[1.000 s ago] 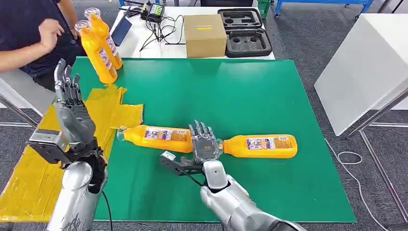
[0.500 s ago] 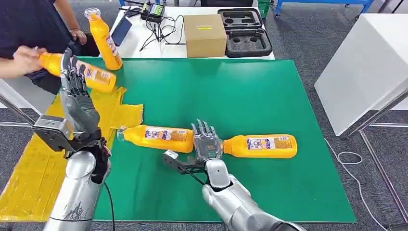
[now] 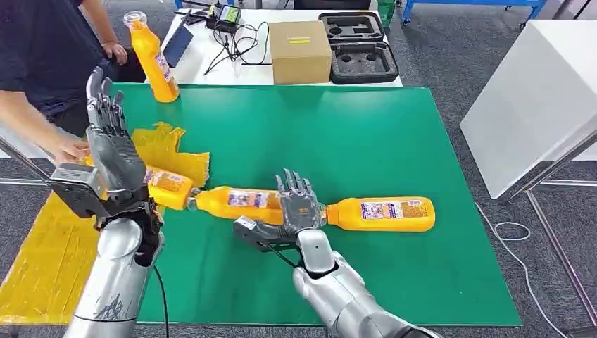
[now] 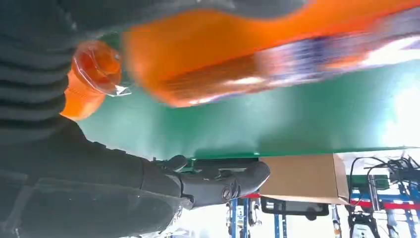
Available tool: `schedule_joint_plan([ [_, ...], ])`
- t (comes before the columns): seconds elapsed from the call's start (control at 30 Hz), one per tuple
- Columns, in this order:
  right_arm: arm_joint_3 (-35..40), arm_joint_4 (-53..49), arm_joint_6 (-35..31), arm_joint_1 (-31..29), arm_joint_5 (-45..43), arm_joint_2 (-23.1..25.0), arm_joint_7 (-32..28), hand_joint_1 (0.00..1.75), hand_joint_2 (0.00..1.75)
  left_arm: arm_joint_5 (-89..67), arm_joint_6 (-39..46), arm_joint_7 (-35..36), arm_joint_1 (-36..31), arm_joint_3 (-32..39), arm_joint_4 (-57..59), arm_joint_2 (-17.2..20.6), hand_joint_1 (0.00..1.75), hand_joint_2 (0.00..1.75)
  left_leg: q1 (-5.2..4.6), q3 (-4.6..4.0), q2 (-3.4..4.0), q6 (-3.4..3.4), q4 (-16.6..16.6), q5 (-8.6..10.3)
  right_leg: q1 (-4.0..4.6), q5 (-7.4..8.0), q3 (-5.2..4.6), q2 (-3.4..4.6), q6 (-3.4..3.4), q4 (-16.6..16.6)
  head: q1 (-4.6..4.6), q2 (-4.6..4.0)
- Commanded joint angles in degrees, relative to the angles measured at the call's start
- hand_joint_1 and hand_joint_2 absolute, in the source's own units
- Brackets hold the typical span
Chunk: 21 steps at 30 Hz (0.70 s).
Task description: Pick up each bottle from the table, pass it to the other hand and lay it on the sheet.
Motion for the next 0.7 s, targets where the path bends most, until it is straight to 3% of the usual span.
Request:
schedule_joint_plan([
  [0.03, -1.5, -1.8, 1.8, -0.8, 1.0, -0.7, 0.1, 0.0, 0.0, -0.6, 0.1, 1.4, 0.3, -0.2, -2.4, 0.5, 0.0, 0.0, 0.01, 0.08, 0.01, -0.06, 0.0, -0.03, 0.01, -0.03, 0.09, -0.05, -0.02, 0.0, -0.02, 0.0],
  [0.33, -2.8, -1.7, 2.8, 0.0, 1.0, -1.7, 0.4, 0.0, 0.0, -1.9, -0.6, 3.2, -1.4, -0.5, -2.5, -0.9, 0.0, 0.0, 0.03, 0.06, -0.15, -0.05, 0.0, -0.01, 0.03, -0.05, 0.13, -0.21, -0.01, 0.0, 0.0, 0.0],
  [0.37, -2.9, -1.4, 3.1, 0.1, 1.5, -1.8, 1.0, 0.0, 1.75, -2.0, -0.7, 3.3, -1.3, -0.4, -2.8, -1.0, 0.0, 0.0, 0.02, 0.05, -0.15, -0.05, 0.0, 0.0, 0.02, -0.04, 0.11, -0.2, -0.01, 0.0, -0.02, 0.0],
  [0.7, -4.3, 1.3, 4.7, -0.8, 2.4, -2.2, 2.4, 0.0, 1.75, -2.6, -1.4, 4.2, -1.6, -0.4, -3.3, -2.0, 0.0, 0.0, 0.02, 0.09, -0.14, -0.07, 0.0, -0.02, 0.02, -0.06, 0.15, -0.22, -0.02, 0.0, -0.02, 0.0],
])
